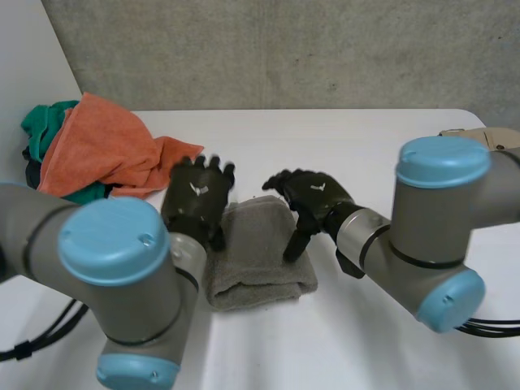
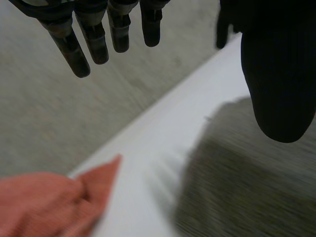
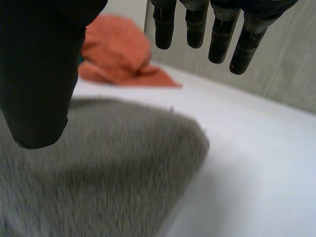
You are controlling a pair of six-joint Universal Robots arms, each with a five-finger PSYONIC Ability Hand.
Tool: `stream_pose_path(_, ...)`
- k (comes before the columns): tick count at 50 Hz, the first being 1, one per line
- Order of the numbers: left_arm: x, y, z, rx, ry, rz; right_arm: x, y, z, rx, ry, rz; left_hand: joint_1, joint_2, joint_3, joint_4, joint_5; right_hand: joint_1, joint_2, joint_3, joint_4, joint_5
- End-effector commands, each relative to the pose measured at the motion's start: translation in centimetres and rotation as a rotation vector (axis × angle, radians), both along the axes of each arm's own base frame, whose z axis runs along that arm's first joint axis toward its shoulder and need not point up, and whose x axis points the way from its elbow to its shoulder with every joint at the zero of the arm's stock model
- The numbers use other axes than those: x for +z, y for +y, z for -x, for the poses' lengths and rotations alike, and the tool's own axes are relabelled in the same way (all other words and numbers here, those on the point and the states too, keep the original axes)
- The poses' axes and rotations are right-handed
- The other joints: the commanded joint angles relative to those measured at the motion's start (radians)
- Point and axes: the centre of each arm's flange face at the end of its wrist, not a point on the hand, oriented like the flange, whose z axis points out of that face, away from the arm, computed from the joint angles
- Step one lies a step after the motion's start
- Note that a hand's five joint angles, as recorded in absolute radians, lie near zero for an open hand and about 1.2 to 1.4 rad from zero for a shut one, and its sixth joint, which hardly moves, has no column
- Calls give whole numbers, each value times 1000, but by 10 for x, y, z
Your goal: Fold the laundry.
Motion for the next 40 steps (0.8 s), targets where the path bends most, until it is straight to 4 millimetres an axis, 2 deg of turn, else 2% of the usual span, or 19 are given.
stream_pose_path(1, -39, 17, -4, -5, -102, -166, -44, -12, -14, 47, 135, -61, 5, -13, -22, -13, -29, -37, -49, -37, -65, -71)
stream_pose_path(4, -48, 21, -11, 4, -157, -219, -51, -13, -14, 50, 177, -50, 8, -10, -19, -10, -26, -37, -49, -37, -65, -71)
stream_pose_path(8, -58, 23, -13, 5, -188, -255, -51, -13, -14, 53, 284, 53, 11, -7, -16, -7, -23, -37, -49, -37, -65, -71)
stream_pose_path(11, -53, 19, -11, 4, -175, -242, -46, -12, -12, 56, 369, 141, 14, -4, -13, -4, -20, -37, -49, -37, -65, -71)
stream_pose_path(13, -48, 15, -9, 4, -166, -226, -32, -10, -10, 44, 382, 196, 14, -4, -13, -4, -20, -37, -49, -37, -65, -71)
stream_pose_path(17, -18, 2, -2, 0, -133, -137, -5, 1, -10, 22, 311, 302, 14, -4, -13, -4, -20, -37, -49, -37, -65, -71)
stream_pose_path(18, -2, -5, -2, -1, -118, -89, -1, 3, -9, 18, 295, 325, 8, -10, -19, -10, -26, -37, -49, -37, -65, -71)
stream_pose_path(22, 29, -22, -2, -38, -93, 0, 8, 23, -5, 21, 240, 426, 23, 5, -4, 5, -11, -37, -49, -37, -65, -71)
stream_pose_path(26, 57, -31, 1, -158, -50, 67, -4, 52, -4, 69, 219, 449, 26, 8, -1, 8, -8, -37, -49, -37, -65, -71)
stream_pose_path(29, 68, -30, 5, -292, -22, 87, -23, 76, -2, 116, 234, 424, 26, 8, -1, 8, -8, -37, -49, -37, -65, -71)
stream_pose_path(32, 71, -28, 5, -383, -14, 73, -39, 94, -1, 155, 247, 407, 26, 8, -1, 8, -8, -37, -49, -37, -65, -71)
stream_pose_path(35, 71, -27, 2, -451, -6, 31, -49, 98, -5, 167, 240, 414, 26, 8, -1, 8, -8, -37, -49, -37, -65, -71)
stream_pose_path(36, 70, -28, 0, -459, 2, 11, -58, 96, -7, 166, 241, 419, 26, 8, -1, 8, -8, -37, -49, -37, -65, -71)
stream_pose_path(40, 69, -29, -1, -450, 30, -18, -71, 88, -17, 169, 255, 457, 29, 11, 1, 11, -5, -37, -49, -37, -65, -71)
